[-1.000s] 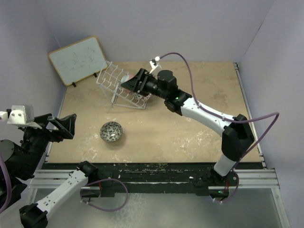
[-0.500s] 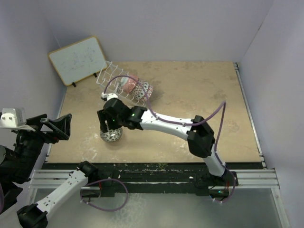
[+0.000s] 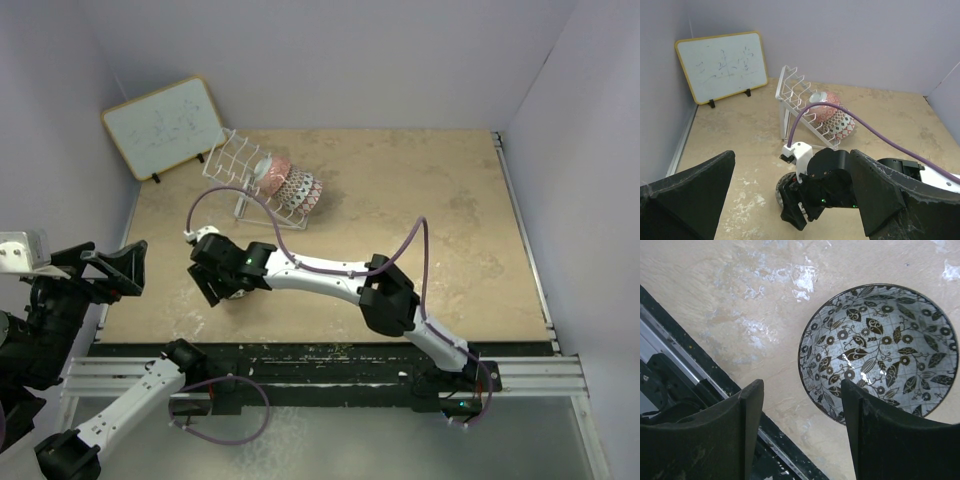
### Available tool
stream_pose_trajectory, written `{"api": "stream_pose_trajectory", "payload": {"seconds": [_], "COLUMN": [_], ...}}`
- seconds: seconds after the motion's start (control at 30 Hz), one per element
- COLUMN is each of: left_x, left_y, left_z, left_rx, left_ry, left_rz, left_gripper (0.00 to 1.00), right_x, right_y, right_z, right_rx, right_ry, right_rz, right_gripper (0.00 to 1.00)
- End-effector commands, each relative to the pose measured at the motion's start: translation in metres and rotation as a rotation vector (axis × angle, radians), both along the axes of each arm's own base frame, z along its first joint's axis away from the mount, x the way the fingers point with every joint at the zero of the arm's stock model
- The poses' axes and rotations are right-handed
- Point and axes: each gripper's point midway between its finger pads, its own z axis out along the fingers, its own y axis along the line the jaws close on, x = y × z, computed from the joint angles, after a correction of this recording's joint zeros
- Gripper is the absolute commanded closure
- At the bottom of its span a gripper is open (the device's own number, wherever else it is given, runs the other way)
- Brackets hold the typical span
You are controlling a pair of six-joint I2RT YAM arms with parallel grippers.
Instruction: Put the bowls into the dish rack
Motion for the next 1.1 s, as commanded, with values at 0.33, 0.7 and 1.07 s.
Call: {"api": "stream_pose_trajectory", "payload": {"seconds": [0.33,0.7,1.07], "left_x": [0.002,0.001,0.003], "left_y": [0.004,0.006,0.005], "left_z": [-0.003,-0.003,-0.003], "left_rx": [0.018,0.022,0.025], "left_ry": [-0.007,-0.012,-0.014], "left_rz": [0.027,0.029,0.028], "left_gripper": [0.01,0.01,0.01], "right_x": [-0.002,0.009,0.018], "right_y": [0.006,-0.002,-0.008], "right_z": [-0.013,-0.033,-0.028], "right_rx": [-0.06,-0.14,-0.156], "right_ry": [-0.096,-0.153,-0.201], "right_rz": [0.088,0.071,0.047], "right_gripper": [0.5,0.64,0.8]}}
